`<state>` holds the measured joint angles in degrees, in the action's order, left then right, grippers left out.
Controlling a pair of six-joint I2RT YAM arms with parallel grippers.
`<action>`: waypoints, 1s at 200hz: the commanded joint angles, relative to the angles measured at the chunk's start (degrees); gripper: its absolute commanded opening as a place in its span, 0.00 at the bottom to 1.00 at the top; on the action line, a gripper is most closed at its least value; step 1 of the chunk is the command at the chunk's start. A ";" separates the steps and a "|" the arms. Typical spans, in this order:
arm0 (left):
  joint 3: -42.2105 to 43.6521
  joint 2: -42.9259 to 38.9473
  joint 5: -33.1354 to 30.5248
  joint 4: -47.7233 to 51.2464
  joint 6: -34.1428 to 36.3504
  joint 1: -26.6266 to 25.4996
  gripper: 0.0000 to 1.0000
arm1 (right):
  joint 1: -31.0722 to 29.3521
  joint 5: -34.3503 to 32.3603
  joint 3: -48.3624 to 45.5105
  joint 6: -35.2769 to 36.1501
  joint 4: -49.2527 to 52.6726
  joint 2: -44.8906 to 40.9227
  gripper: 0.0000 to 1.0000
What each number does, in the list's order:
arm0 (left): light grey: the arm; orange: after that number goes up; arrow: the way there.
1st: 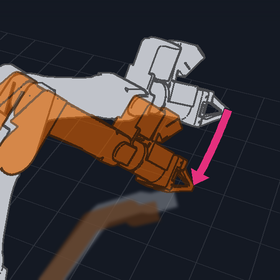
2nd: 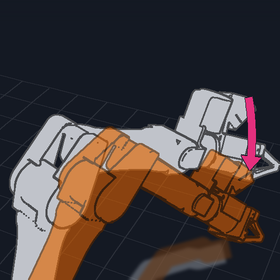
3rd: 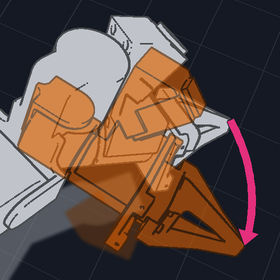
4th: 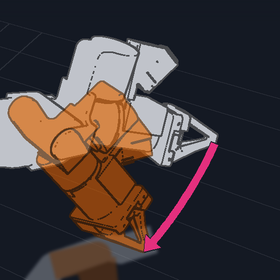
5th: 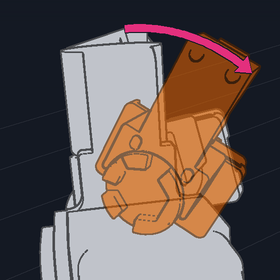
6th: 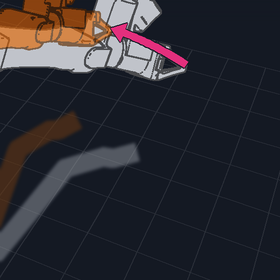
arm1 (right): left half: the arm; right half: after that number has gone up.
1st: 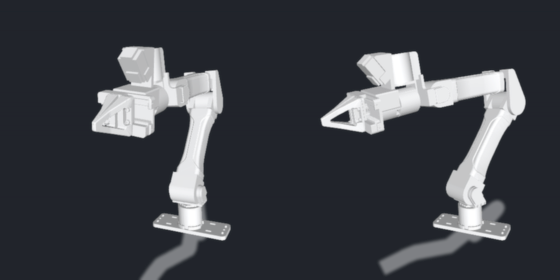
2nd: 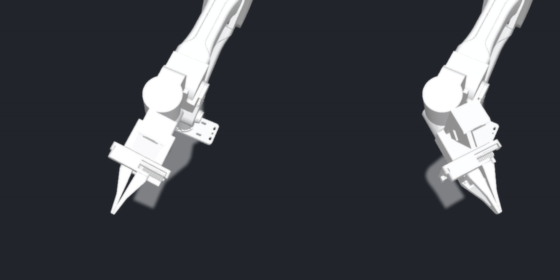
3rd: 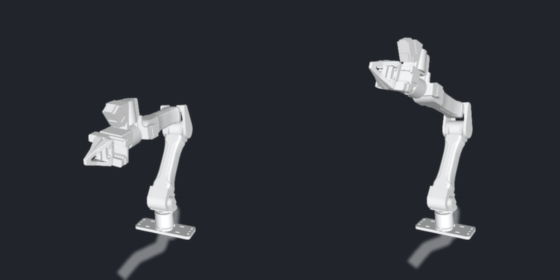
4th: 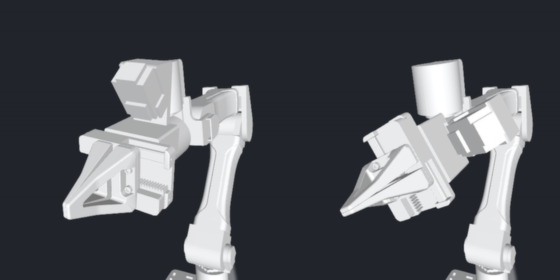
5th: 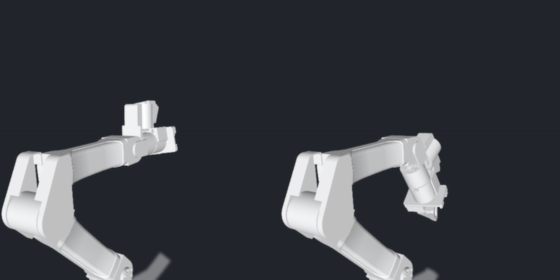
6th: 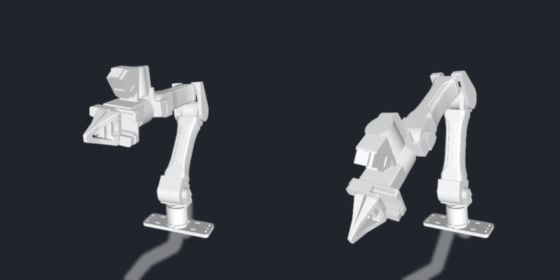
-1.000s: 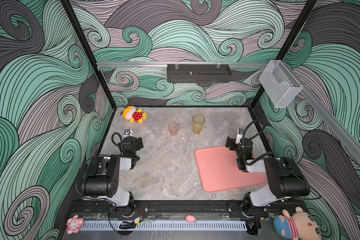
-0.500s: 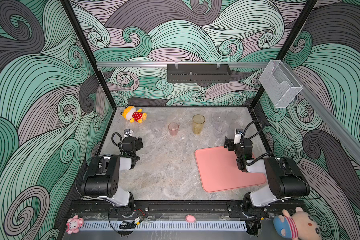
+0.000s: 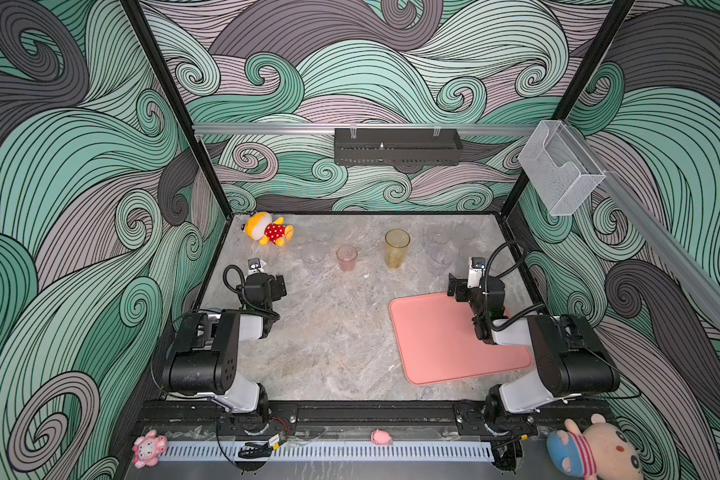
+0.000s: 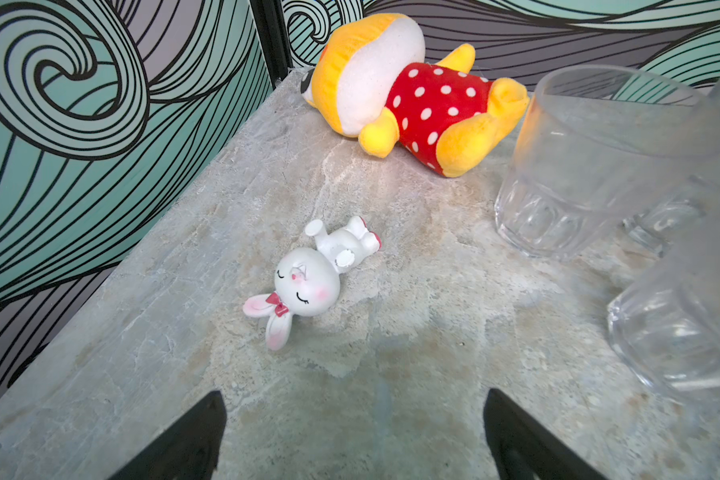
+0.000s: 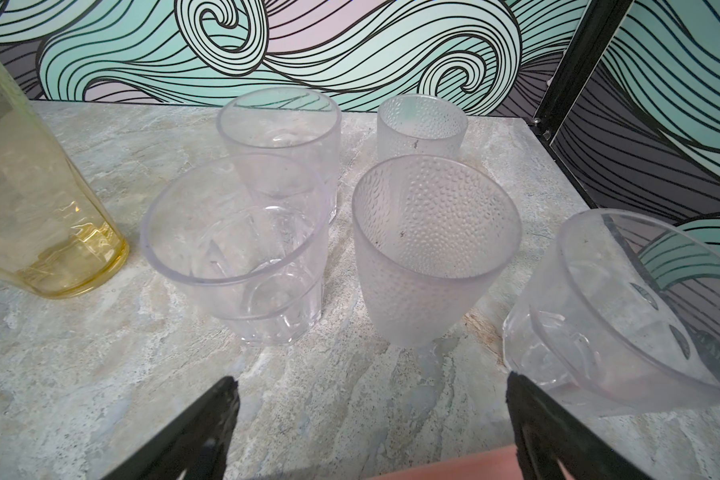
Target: Place the glasses into the tray
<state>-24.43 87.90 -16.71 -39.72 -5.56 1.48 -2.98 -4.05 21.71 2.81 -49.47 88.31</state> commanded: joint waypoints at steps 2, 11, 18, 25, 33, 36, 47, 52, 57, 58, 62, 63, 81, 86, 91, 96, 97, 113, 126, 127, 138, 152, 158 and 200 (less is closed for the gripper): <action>-1.49 -0.83 -0.72 0.35 -0.33 -0.39 0.99 | 0.08 0.53 0.87 0.27 -0.11 -0.24 0.99; -1.50 -0.73 -0.76 0.34 -0.33 -0.37 0.99 | 0.09 0.49 0.87 0.35 -0.10 -0.25 0.99; -1.52 -0.81 -0.80 0.33 -0.33 -0.34 0.99 | 0.08 0.47 0.87 0.36 -0.11 -0.30 0.99; -1.50 -0.77 -0.73 0.31 -0.31 -0.33 0.99 | 0.10 0.54 0.87 0.35 -0.12 -0.25 0.99; -1.50 -0.84 -0.76 0.34 -0.33 -0.38 0.99 | 0.04 0.51 0.87 0.36 -0.15 -0.28 0.99; -1.49 -0.80 -0.80 0.35 -0.33 -0.35 0.99 | 0.08 0.58 0.87 0.36 -0.14 -0.32 0.99; -1.50 -0.84 -0.73 0.32 -0.33 -0.34 0.98 | 0.08 0.51 0.87 0.33 -0.16 -0.30 0.99; -1.50 -0.83 -0.70 0.34 -0.32 -0.39 0.99 | 0.08 0.51 0.87 0.34 -0.17 -0.25 0.99; -1.50 -0.83 -0.74 0.35 -0.30 -0.33 0.99 | 0.04 0.53 0.83 0.34 -0.14 -0.25 0.99; -1.46 -0.81 -0.76 0.35 -0.32 -0.38 0.99 | 0.05 0.54 0.86 0.29 -0.11 -0.25 0.99; -1.50 -0.72 -0.73 0.34 -0.33 -0.34 0.99 | 0.07 0.46 0.86 0.35 -0.10 -0.25 0.99; -1.55 -0.72 -0.71 0.35 -0.28 -0.33 0.98 | 0.08 0.50 0.86 0.35 -0.14 -0.25 0.99; -1.52 -0.74 -0.71 0.37 -0.33 -0.35 0.99 | 0.08 0.52 0.87 0.33 -0.11 -0.26 0.99; -1.46 -0.71 -0.69 0.36 -0.30 -0.35 0.99 | 0.08 0.46 0.87 0.33 -0.13 -0.20 0.99; -1.51 -0.78 -0.70 0.31 -0.32 -0.38 0.98 | 0.08 0.53 0.87 0.35 -0.17 -0.16 0.99; -1.56 -0.78 -0.69 0.30 -0.33 -0.40 0.99 | 0.01 0.56 0.87 0.36 -0.12 -0.21 0.99; -1.53 -0.75 -0.69 0.33 -0.33 -0.41 0.99 | 0.04 0.51 0.87 0.31 -0.15 -0.18 0.99; -1.57 -0.73 -0.70 0.35 -0.33 -0.38 0.99 | 0.13 0.59 0.85 0.27 -0.16 -0.26 0.99; -1.59 -0.71 -0.69 0.35 -0.30 -0.34 0.99 | 0.17 0.65 0.87 0.27 -0.17 -0.25 0.99; -1.59 -0.75 -0.69 0.35 -0.32 -0.34 0.99 | 0.13 0.68 0.87 0.27 -0.12 -0.25 0.99; -1.59 -0.74 -0.74 0.33 -0.32 -0.34 0.99 | 0.15 0.66 0.87 0.22 -0.12 -0.25 0.99; -1.54 -0.73 -0.70 0.33 -0.33 -0.34 0.99 | 0.08 0.64 0.85 0.27 -0.16 -0.27 0.99; -1.55 -0.74 -0.69 0.32 -0.33 -0.34 0.99 | 0.17 0.64 0.87 0.27 -0.14 -0.20 0.99; -1.48 -0.80 -0.69 0.31 -0.31 -0.33 0.98 | 1.95 3.53 1.86 -0.94 1.58 -0.10 0.99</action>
<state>-24.43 87.90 -16.71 -39.72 -5.54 1.48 -2.57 -3.53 21.82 2.76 -49.12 88.31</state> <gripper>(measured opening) 0.986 0.991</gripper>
